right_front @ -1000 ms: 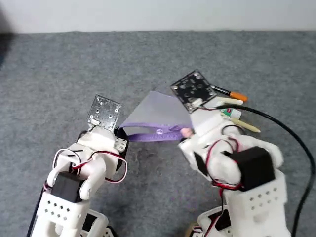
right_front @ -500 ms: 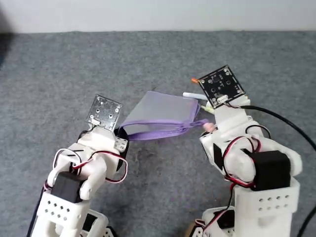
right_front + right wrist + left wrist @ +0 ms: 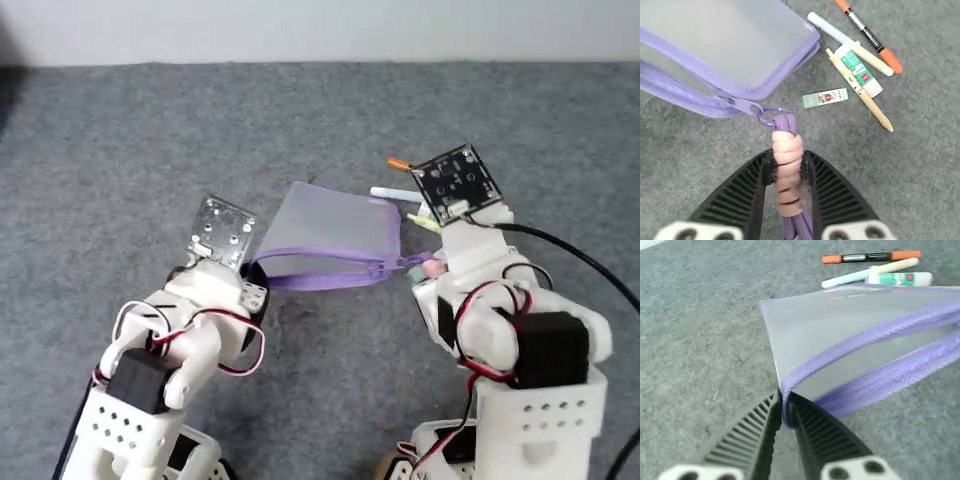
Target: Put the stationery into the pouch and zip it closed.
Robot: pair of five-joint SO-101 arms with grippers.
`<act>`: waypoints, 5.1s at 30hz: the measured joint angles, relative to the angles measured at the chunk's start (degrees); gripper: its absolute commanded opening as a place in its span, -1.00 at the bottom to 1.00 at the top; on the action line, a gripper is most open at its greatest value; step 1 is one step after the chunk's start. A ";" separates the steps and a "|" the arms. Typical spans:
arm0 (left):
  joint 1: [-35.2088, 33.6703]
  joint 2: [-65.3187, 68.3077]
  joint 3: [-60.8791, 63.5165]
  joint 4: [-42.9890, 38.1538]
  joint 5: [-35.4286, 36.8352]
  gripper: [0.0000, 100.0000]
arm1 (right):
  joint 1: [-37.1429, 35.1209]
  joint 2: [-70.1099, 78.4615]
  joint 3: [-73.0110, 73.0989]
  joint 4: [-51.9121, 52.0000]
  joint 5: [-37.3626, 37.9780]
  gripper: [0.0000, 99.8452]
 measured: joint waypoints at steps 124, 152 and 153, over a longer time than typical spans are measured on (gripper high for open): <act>-13.10 27.69 -38.15 31.12 5.63 -0.97 | 5.89 60.57 2.37 -43.78 -40.97 -0.61; -13.10 27.69 -38.15 32.18 5.63 -0.97 | 6.42 68.66 -11.08 -32.53 -38.68 -0.98; -13.10 27.69 -38.15 32.44 5.63 -0.97 | 6.33 67.60 -11.08 -32.53 -38.33 -0.98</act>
